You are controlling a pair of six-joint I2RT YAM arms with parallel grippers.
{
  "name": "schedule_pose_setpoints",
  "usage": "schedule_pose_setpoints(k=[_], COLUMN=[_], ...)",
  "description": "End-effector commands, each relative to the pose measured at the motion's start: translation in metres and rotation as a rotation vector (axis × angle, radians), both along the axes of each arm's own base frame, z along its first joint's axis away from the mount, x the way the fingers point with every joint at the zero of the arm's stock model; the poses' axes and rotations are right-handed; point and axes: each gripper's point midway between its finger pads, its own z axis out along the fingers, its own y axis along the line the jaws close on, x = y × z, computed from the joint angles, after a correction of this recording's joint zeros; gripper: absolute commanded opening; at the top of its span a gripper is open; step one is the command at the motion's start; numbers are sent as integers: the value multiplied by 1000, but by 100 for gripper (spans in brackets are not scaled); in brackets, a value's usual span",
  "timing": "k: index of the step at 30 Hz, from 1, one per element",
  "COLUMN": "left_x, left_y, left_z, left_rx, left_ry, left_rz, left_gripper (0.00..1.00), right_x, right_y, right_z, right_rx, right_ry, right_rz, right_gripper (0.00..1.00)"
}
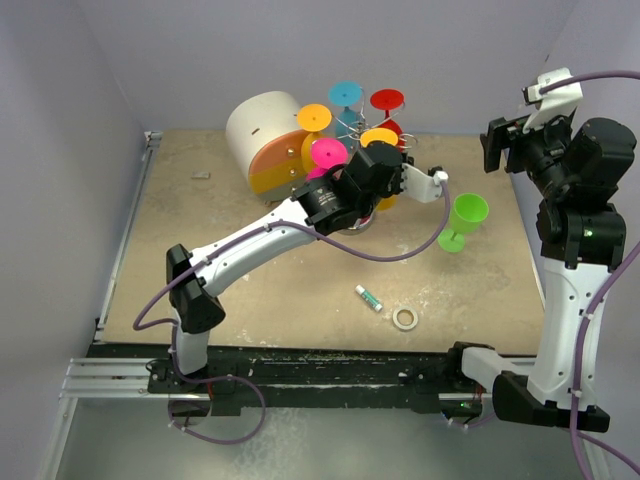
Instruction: Place the wine glass upside down on the wine glass rack
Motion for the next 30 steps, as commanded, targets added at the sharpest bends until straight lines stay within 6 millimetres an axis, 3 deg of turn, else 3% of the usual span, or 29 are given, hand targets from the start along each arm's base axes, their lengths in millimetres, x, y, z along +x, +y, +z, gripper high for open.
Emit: schedule_pose_setpoints(k=[1, 15, 30], left_x=[-6, -16, -35], left_y=[31, 42, 39], left_z=[48, 49, 53], left_rx=[-102, -110, -101], left_ry=[-75, -54, -36], left_rz=[46, 34, -2], left_gripper=[0, 0, 0], right_x=[-4, -3, 0], right_y=[3, 4, 3], right_z=[12, 5, -2], right_rx=[-16, -24, -25], right_ry=[-46, -31, -13], right_rz=[24, 33, 30], right_gripper=[77, 78, 78])
